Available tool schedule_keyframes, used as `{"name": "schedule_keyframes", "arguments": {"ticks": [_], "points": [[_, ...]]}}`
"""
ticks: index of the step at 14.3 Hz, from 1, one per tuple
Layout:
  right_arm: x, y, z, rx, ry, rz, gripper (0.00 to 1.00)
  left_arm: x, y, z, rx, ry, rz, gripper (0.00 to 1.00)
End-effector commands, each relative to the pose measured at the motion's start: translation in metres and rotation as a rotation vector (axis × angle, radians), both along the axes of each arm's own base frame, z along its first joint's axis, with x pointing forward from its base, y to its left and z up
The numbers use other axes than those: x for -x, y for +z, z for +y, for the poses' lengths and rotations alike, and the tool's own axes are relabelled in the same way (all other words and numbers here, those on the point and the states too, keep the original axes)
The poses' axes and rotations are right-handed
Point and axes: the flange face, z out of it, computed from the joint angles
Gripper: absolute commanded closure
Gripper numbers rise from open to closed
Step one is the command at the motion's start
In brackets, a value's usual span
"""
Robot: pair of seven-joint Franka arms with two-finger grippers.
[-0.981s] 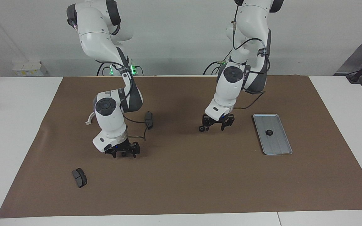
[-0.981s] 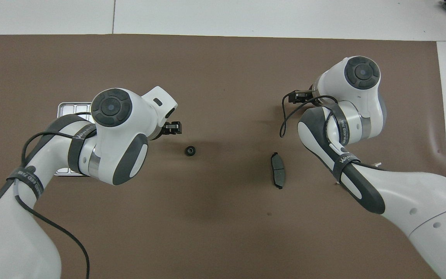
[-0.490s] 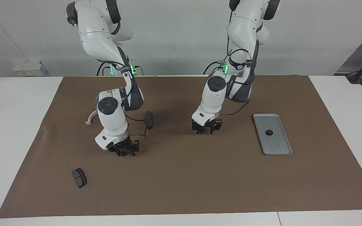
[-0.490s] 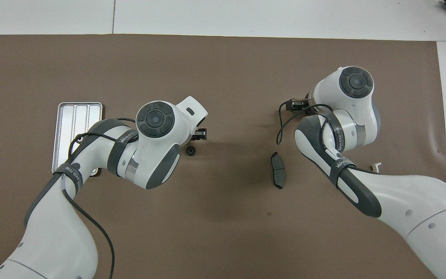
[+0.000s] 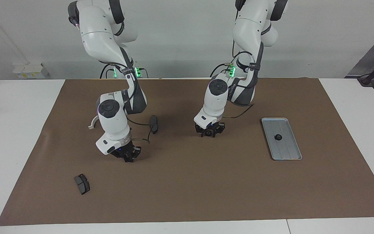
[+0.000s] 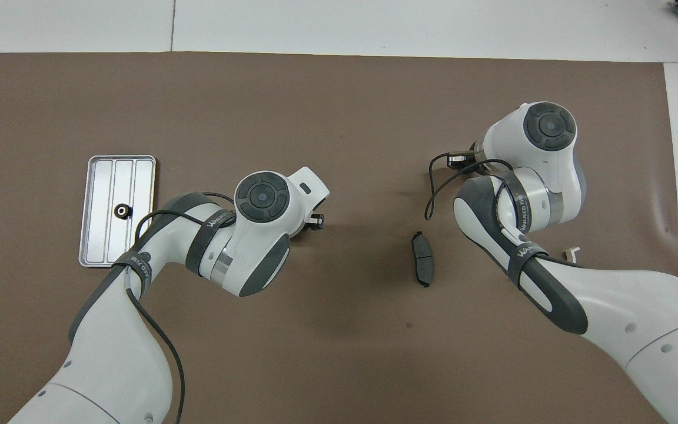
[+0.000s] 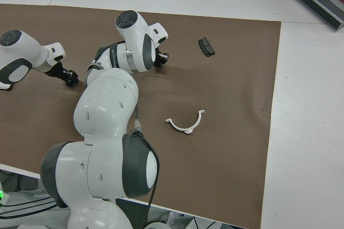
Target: Pick bearing gear from pile to tray
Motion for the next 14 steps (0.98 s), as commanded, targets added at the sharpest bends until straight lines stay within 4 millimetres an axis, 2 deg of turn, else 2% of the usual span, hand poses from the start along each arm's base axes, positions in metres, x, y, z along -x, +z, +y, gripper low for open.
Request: {"name": "schedule_keyframes", "arguments": {"ticks": [1, 3, 5, 7, 9, 10, 12, 14], "points": [[0.006, 0.005, -0.005, -0.021, 0.009, -0.012, 0.87, 0.011, 0.0, 0.005, -0.045, -0.004, 0.027, 0.49], [0.005, 0.021, -0.003, -0.024, 0.01, -0.038, 1.0, 0.013, 0.001, 0.005, -0.05, -0.003, 0.036, 0.55], [0.006, 0.04, 0.005, -0.028, 0.016, -0.063, 1.0, 0.013, 0.001, 0.006, -0.052, -0.003, 0.04, 0.64], [0.01, 0.056, 0.023, -0.033, 0.03, -0.084, 1.0, 0.013, 0.001, 0.006, -0.052, 0.0, 0.044, 0.78], [0.015, 0.066, 0.056, -0.048, 0.016, -0.097, 1.0, 0.006, 0.005, 0.01, -0.047, 0.012, 0.043, 0.95], [0.018, 0.068, 0.072, -0.059, -0.008, -0.102, 1.0, 0.004, 0.007, 0.012, -0.044, 0.018, 0.041, 1.0], [0.026, 0.075, 0.108, -0.081, -0.044, -0.113, 1.0, -0.011, 0.015, 0.021, -0.036, 0.042, 0.035, 1.0], [0.035, 0.076, 0.135, -0.098, -0.072, -0.116, 1.0, -0.039, 0.032, 0.044, -0.027, 0.093, 0.031, 1.0]]}}
